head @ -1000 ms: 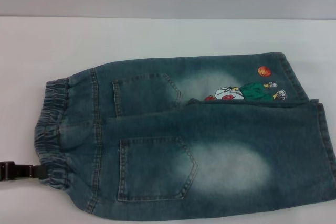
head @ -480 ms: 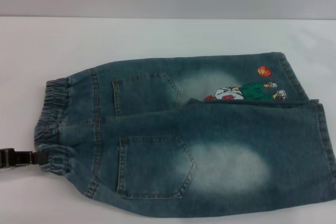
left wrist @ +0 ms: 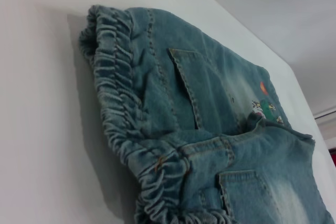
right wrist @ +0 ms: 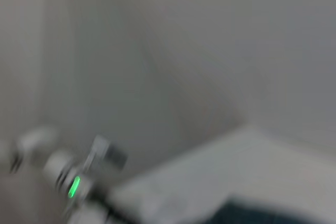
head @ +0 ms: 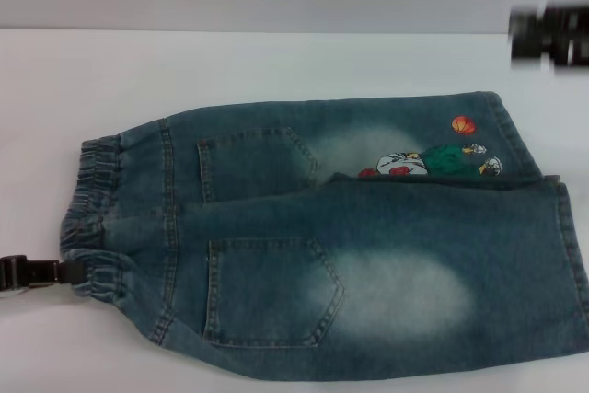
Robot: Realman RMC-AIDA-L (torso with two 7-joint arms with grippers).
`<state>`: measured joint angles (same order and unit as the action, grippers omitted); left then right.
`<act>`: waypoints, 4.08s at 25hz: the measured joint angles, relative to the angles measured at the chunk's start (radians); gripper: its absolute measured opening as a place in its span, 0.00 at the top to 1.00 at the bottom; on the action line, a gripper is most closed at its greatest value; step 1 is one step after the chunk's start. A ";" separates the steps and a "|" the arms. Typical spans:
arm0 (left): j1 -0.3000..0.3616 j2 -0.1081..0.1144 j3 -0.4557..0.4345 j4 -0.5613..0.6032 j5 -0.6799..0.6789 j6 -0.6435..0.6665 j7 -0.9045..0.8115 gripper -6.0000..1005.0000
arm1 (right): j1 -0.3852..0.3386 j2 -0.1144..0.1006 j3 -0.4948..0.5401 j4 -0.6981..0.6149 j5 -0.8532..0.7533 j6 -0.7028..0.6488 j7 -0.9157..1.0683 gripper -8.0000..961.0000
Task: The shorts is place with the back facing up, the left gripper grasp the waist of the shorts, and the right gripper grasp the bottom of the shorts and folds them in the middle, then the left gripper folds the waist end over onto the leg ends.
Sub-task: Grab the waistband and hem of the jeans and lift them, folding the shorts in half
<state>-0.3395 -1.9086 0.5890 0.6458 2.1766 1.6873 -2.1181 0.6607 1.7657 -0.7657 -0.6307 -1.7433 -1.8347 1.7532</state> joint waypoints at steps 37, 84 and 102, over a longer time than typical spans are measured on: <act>-0.031 -0.002 -0.009 -0.009 0.001 -0.013 -0.026 0.92 | 0.027 0.058 -0.219 -0.051 -0.909 0.018 0.071 0.42; -0.036 -0.002 -0.009 -0.009 0.008 -0.021 -0.031 0.88 | 0.079 0.163 -0.231 -0.128 -0.976 0.048 0.079 0.48; -0.036 -0.003 -0.009 -0.009 0.002 -0.021 -0.031 0.87 | 0.077 0.180 -0.230 -0.138 -0.984 0.054 0.035 0.98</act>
<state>-0.3758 -1.9113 0.5798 0.6366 2.1789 1.6658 -2.1493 0.7380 1.9453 -0.9954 -0.7683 -2.7271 -1.7804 1.7887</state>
